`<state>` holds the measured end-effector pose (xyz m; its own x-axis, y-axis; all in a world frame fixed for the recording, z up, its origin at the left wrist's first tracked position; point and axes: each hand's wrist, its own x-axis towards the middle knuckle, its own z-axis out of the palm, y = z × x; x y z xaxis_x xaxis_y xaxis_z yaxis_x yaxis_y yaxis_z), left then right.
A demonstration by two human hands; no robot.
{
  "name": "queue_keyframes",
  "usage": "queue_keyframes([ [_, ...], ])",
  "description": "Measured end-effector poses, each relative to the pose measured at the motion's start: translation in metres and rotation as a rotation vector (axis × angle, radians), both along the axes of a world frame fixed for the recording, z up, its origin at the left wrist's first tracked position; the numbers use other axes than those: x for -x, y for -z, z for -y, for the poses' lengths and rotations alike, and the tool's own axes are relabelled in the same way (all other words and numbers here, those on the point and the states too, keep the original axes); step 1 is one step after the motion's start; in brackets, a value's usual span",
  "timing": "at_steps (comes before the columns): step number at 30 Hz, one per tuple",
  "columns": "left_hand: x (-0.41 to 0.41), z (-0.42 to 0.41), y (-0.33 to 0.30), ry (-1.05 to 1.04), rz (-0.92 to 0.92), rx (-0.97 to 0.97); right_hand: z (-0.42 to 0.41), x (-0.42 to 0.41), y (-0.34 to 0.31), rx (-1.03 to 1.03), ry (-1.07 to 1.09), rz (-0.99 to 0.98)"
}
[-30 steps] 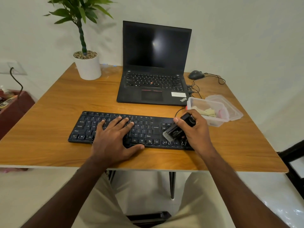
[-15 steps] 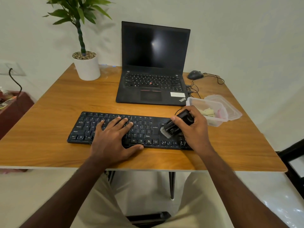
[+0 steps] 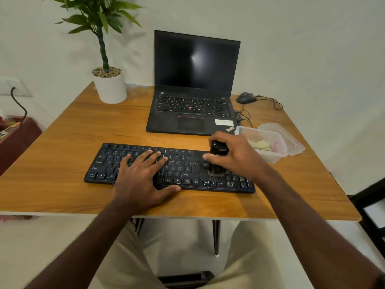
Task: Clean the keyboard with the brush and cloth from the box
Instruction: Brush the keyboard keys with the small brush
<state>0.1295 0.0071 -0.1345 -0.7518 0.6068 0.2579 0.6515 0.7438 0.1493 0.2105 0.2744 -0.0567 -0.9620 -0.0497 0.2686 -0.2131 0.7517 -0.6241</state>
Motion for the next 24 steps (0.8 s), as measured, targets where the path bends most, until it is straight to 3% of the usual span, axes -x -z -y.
queue_keyframes([
  [7, -0.001, 0.0, -0.001, 0.0, 0.0, 0.014, -0.008, 0.001, -0.009, -0.131, 0.021, 0.103],
  [15, 0.01, 0.007, -0.002, 0.014, 0.018, 0.02, -0.005, -0.004, 0.004, 0.112, 0.072, 0.009],
  [20, 0.016, 0.012, -0.012, -0.014, -0.025, 0.059, -0.022, -0.005, -0.001, 0.128, 0.184, -0.175],
  [24, 0.002, -0.013, -0.012, -0.033, -0.036, 0.04, -0.004, 0.0, 0.002, 0.157, 0.09, -0.151],
])
